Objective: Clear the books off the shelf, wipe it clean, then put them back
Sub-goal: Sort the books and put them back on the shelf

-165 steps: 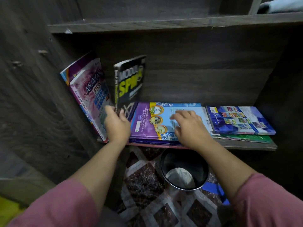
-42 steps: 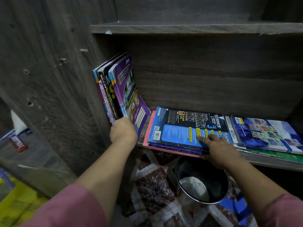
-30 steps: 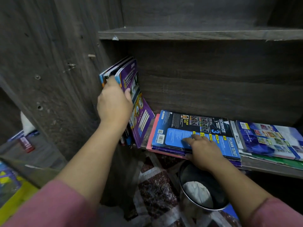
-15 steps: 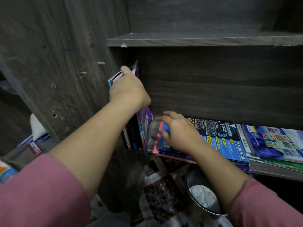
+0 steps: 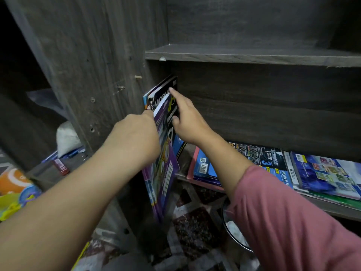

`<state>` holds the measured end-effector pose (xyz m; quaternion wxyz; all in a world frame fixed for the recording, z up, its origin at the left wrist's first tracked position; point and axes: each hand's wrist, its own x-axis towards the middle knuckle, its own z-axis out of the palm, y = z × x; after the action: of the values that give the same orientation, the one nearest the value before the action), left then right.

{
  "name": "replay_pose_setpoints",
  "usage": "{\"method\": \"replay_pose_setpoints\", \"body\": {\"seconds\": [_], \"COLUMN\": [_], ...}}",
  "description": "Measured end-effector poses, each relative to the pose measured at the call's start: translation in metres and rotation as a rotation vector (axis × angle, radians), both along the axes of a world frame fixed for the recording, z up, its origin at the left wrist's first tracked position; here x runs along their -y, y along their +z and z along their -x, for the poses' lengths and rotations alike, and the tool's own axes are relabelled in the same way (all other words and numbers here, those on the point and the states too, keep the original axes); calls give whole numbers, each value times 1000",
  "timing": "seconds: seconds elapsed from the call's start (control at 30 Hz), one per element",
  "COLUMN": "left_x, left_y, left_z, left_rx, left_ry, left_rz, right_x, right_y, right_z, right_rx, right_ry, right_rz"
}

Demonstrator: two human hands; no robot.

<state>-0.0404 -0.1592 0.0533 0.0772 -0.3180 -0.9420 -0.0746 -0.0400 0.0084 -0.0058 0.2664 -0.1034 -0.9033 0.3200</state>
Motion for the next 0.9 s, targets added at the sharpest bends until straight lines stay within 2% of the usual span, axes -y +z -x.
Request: {"method": "replay_pose_setpoints", "body": {"seconds": [0.23,0.37,0.47,0.57,0.77,0.9], "left_x": [22,29,27,24,27,21], "left_y": [17,23,23,21,20,17], "left_z": [-13,-13,-15,-16,-12,-12], "left_rx": [-48,-100,-97,-90,-86,-81], "left_ry": [20,47,69,91,93,63], "left_rz": [127,111,123,142,136,148], "right_x": [6,-1,-3,-2,6,11], "right_y": [15,21,16,10,10,-4], "right_z": [36,44,51,57,56,43], "right_rx": [58,34,71,42,-10,-143], "right_ry": [78,82,47,53,61,-56], "right_rz": [-72,-127,-254,-273,-170,117]}}
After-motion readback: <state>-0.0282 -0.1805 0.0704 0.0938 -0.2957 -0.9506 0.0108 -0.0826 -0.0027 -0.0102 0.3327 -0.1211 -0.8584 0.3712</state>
